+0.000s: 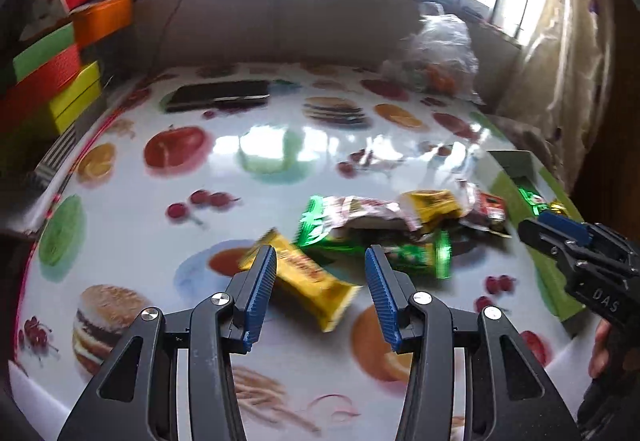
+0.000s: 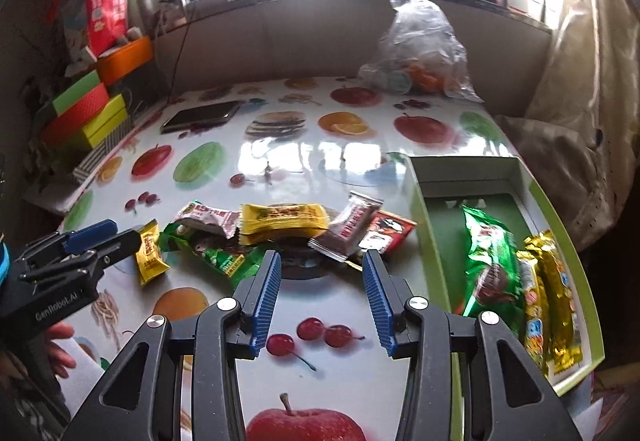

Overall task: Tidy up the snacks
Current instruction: 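Move both open tools back to the snack pile, then grasp the yellow peanut candy with the left tool while the right tool grasps a white wrapped candy, then carry the yellow peanut candy and white candy over the green box with both tools, then lower and open both tools to drop both candies into the box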

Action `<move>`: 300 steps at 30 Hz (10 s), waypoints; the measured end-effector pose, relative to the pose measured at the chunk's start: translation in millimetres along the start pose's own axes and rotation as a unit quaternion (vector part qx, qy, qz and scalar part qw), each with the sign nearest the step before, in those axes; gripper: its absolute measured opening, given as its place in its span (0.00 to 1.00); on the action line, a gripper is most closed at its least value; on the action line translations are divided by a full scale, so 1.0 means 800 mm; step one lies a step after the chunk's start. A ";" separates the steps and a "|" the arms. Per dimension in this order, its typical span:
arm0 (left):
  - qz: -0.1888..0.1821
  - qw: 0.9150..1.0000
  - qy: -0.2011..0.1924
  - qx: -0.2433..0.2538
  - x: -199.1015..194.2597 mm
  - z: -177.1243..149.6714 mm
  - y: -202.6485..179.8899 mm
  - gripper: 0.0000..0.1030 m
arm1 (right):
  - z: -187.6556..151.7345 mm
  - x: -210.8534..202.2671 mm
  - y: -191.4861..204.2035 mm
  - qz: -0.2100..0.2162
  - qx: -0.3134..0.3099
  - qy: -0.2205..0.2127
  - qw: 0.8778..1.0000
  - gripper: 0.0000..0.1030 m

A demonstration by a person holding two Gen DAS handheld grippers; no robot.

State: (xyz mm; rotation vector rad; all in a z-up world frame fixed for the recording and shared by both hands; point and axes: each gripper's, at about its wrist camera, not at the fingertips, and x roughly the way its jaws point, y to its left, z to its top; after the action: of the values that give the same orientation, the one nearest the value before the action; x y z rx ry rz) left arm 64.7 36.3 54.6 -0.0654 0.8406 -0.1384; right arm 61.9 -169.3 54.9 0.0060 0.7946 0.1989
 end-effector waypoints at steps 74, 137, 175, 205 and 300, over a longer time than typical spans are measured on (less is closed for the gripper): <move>0.031 0.996 0.055 -0.061 0.043 0.005 0.061 0.47 | 0.051 0.142 0.109 0.115 -0.134 0.077 0.981 0.23; -0.004 1.000 0.026 -0.010 0.012 -0.003 0.013 0.24 | 0.010 0.060 0.094 0.140 -0.080 0.038 0.986 0.21; -0.085 0.994 0.009 0.062 0.000 0.043 -0.103 0.24 | 0.007 -0.011 -0.015 0.080 0.013 -0.007 0.997 0.21; -0.189 0.976 0.036 0.100 0.037 0.081 -0.230 0.24 | -0.007 -0.057 -0.148 -0.007 0.102 -0.029 0.994 0.21; -0.202 0.967 0.076 0.134 0.062 0.028 -0.333 0.37 | -0.028 -0.030 -0.244 -0.056 0.119 -0.013 0.991 0.35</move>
State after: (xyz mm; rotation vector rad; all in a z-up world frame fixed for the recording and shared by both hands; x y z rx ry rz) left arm 88.4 -234.3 62.4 0.0297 0.9477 -0.6467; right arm 63.6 -366.5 41.0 0.1887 0.7875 -0.0044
